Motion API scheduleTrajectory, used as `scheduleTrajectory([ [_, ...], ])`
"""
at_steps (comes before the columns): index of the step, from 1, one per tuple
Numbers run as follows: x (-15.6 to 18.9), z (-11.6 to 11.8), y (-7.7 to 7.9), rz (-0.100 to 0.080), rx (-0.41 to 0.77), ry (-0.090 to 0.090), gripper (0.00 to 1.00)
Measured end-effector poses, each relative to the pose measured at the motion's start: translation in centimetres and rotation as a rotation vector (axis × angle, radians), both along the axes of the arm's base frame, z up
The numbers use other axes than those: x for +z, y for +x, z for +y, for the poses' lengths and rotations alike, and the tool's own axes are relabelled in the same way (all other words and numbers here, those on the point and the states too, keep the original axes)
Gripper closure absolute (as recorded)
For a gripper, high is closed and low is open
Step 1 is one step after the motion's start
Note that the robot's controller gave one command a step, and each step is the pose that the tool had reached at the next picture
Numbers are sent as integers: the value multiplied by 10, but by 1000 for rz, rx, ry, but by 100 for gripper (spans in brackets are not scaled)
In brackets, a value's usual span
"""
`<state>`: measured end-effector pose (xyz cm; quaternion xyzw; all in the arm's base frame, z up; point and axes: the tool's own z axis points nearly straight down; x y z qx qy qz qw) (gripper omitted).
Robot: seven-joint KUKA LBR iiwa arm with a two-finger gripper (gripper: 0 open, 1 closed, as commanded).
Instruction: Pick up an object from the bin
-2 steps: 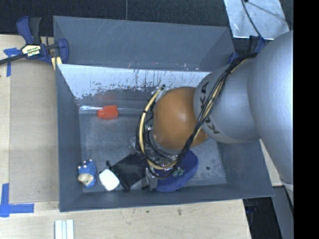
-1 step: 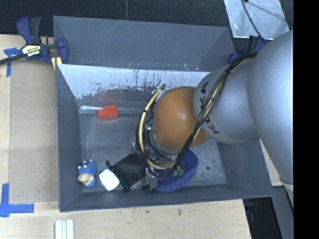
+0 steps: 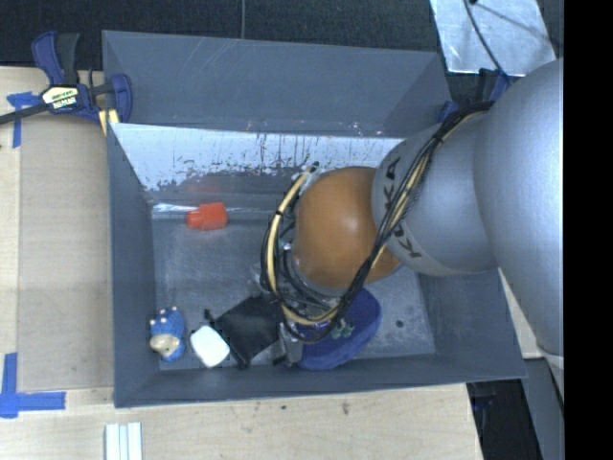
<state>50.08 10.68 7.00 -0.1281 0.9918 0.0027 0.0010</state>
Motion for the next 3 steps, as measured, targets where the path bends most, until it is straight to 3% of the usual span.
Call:
scheduleTrajectory([
  [1,1,0,1,-3,0,0,100],
  [3,114,0,5,-8,-3,-4,100],
])
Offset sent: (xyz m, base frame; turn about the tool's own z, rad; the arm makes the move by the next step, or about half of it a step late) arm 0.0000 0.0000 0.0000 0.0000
